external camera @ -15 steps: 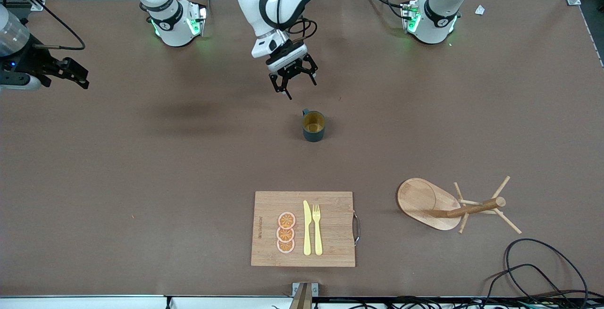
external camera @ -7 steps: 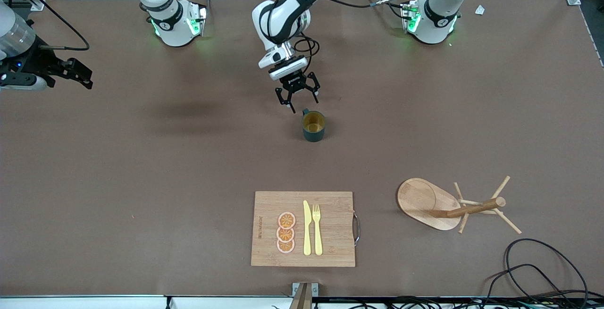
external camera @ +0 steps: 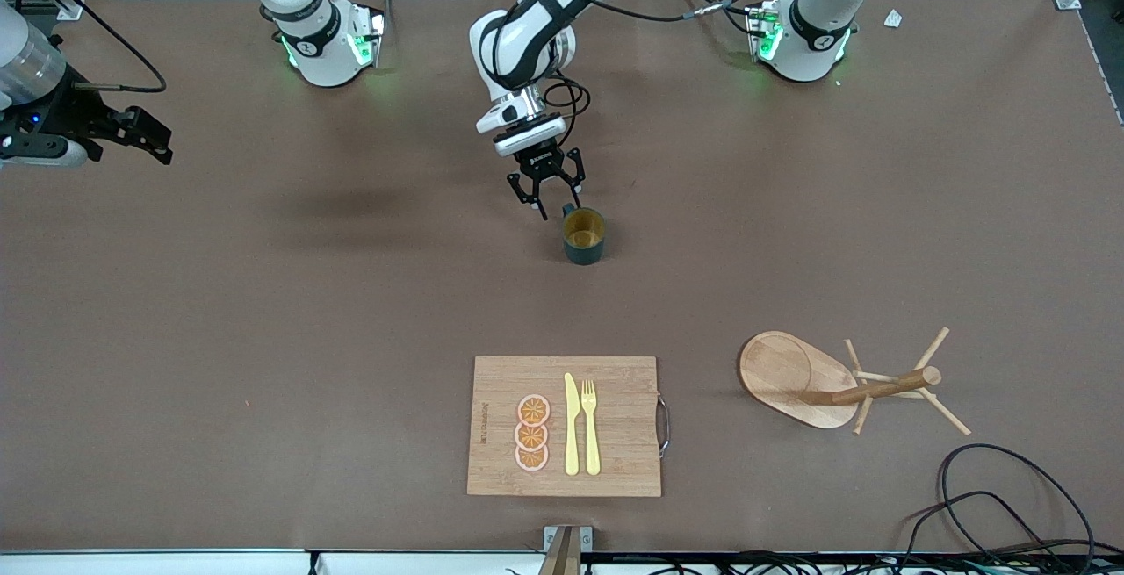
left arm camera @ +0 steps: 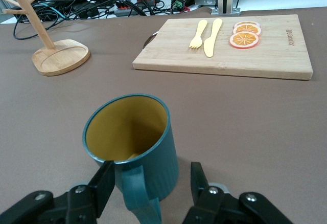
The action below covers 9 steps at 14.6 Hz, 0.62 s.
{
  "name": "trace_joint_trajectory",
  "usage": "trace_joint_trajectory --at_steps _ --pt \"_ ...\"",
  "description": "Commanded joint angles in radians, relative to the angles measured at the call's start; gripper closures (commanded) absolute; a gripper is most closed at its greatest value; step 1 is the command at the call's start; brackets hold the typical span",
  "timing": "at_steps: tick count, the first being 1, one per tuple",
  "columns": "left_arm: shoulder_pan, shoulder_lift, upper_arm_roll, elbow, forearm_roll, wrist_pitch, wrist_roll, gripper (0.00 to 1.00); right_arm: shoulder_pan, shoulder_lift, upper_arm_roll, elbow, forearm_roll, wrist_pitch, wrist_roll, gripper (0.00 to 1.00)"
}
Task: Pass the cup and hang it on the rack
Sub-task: 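Retract the right gripper while the left gripper lowers to the mug handle, then grasp the mug handle with the left gripper and lift the mug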
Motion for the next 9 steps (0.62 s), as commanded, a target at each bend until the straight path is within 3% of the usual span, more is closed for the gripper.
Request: trace_joint_trajectory --at_steps 1,9 --pt "0.002 0.033 0.004 0.019 0.019 0.015 -0.002 0.35 -0.019 -0.038 0.012 -0.034 -0.016 -0.001 -0.029 0.0" --pt "-0.025 0.059 -0.002 0.0 0.005 -0.011 -0.074 0.35 -0.025 -0.038 -0.003 -0.032 -0.016 -0.001 -0.064 0.0"
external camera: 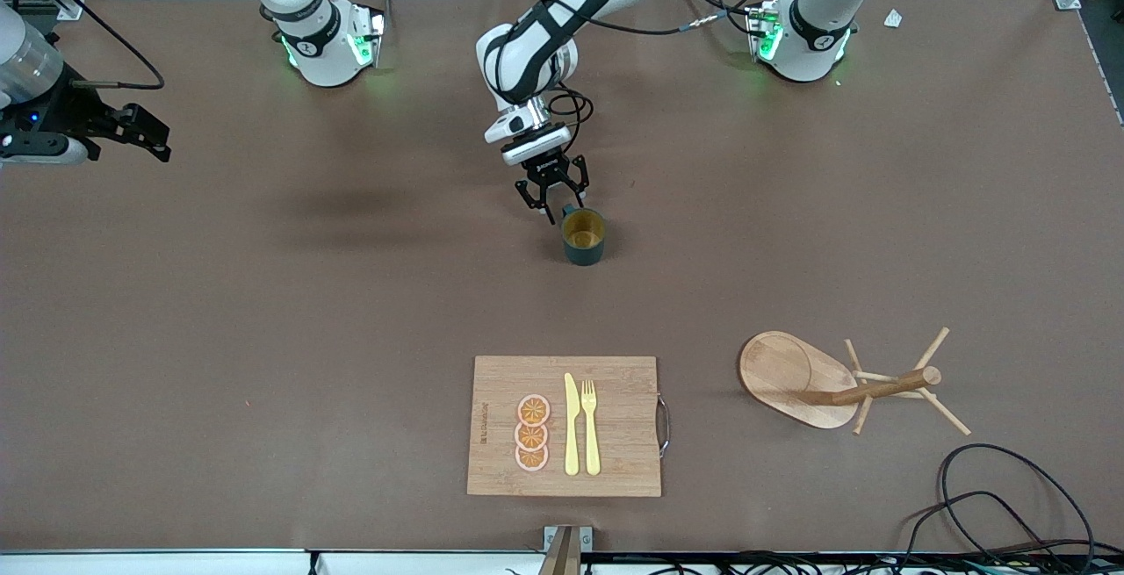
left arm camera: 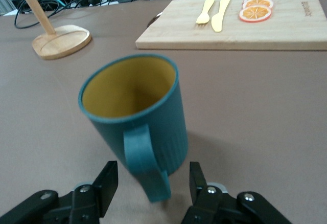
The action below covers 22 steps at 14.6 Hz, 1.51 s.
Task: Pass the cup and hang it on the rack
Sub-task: 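Grasp the mug handle with the left gripper and lift the mug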
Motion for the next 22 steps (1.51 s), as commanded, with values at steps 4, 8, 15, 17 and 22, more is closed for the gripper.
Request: trace_joint_trajectory --at_steps 4,8,15,17,22 --pt "-0.014 -0.001 0.003 0.012 0.015 -0.019 -0.022 0.36 -0.019 -0.036 0.003 -0.029 -0.016 0.002 -0.034 0.0" --pt "-0.013 0.004 0.009 0.012 0.016 -0.019 -0.027 0.4 -0.019 -0.036 -0.009 -0.029 -0.016 0.002 -0.058 0.0" --pt "-0.005 0.007 0.009 0.014 0.061 -0.019 -0.054 0.46 -0.019 -0.034 -0.018 -0.029 -0.016 0.002 -0.075 0.0" --pt "-0.005 0.007 0.009 0.014 0.059 -0.021 -0.088 0.48 -0.019 -0.034 -0.018 -0.029 -0.016 0.002 -0.075 0.0" --pt "0.006 0.013 0.009 0.015 0.051 -0.022 -0.134 0.76 -0.019 -0.034 -0.018 -0.02 -0.004 0.002 -0.074 0.0"
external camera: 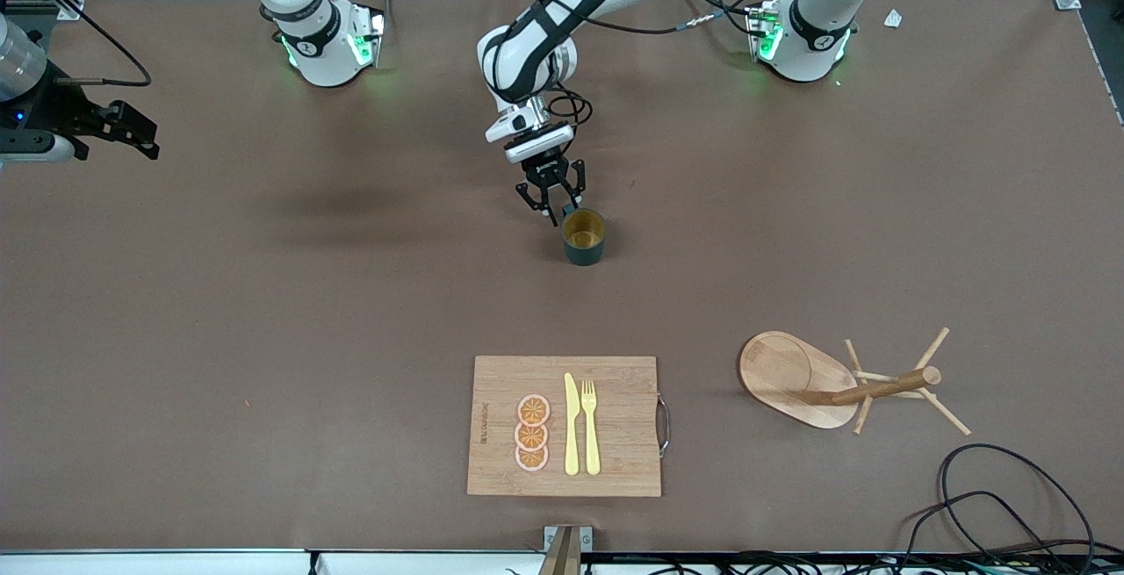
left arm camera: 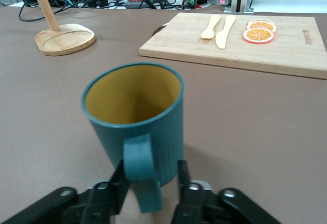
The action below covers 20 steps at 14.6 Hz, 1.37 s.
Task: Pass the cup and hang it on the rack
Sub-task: 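Grasp the mug handle with the left gripper and lift the mug, then carry the mug to the wooden rack with the left gripper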
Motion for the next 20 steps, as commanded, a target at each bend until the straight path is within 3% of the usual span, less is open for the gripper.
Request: trace_joint_trajectory --at_steps 1,5,9,13,16,20 --pt "0.011 0.003 -0.002 0.01 0.013 -0.009 -0.016 0.79 -0.011 -0.033 0.007 -0.009 -0.004 0.002 -0.013 0.0" --pt "0.025 0.001 0.0 0.016 0.012 -0.009 -0.013 0.99 0.015 -0.012 0.012 0.107 0.001 -0.041 -0.003 0.0" --pt "0.089 -0.028 -0.01 0.114 -0.039 -0.009 0.034 1.0 0.05 0.011 0.016 0.18 0.042 -0.096 0.013 0.0" --pt "0.128 -0.107 -0.005 0.244 -0.324 -0.007 0.238 1.0 0.08 0.028 0.016 0.219 0.042 -0.13 0.085 0.0" --pt "0.224 -0.195 -0.016 0.252 -0.401 -0.003 0.31 0.99 0.086 0.034 0.016 0.233 0.042 -0.141 0.087 0.0" --pt "0.388 -0.334 -0.019 0.255 -0.696 0.049 0.497 1.0 0.089 0.033 0.015 0.256 0.042 -0.225 0.088 0.0"
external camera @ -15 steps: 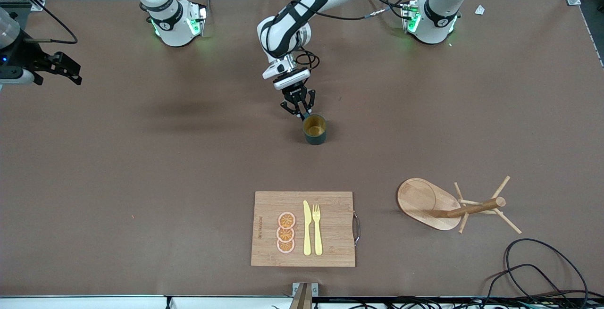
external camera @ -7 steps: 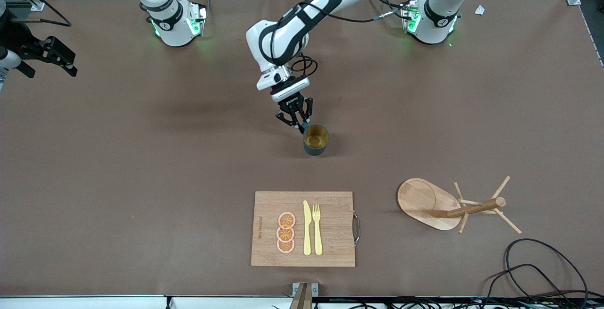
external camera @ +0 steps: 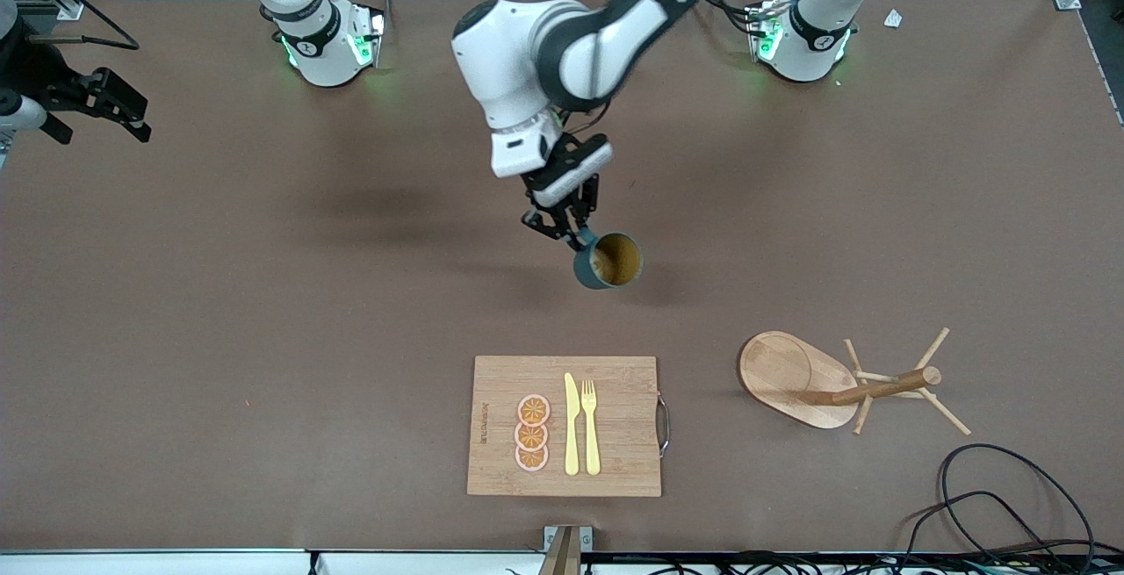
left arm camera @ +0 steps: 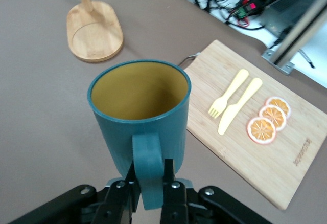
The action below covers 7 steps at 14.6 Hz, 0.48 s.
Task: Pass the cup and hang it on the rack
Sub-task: 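Carry the mug to the wooden rack with the left gripper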
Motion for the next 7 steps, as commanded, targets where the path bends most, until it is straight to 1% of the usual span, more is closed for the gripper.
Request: trace_joint_trajectory --at_steps 1,2,4,5,7 --pt "0.133 -0.103 -0.013 -0.02 -0.198 0.047 0.124 1.0 0.004 0.006 -0.004 0.039 0.01 -0.064 0.017 0.0" --pt "0.179 -0.122 -0.013 -0.019 -0.268 0.056 0.157 1.0 0.004 0.006 -0.004 0.044 0.01 -0.065 0.015 0.0" --pt "0.289 -0.16 -0.015 -0.019 -0.449 0.111 0.219 1.0 0.005 0.006 -0.004 0.047 0.01 -0.07 0.017 0.0" --pt "0.344 -0.171 -0.015 -0.019 -0.547 0.134 0.243 1.0 0.007 0.006 -0.003 0.05 0.01 -0.071 0.017 0.0" --pt "0.456 -0.174 -0.013 -0.02 -0.715 0.174 0.282 1.0 0.008 0.006 0.0 0.076 0.01 -0.119 0.018 0.0"
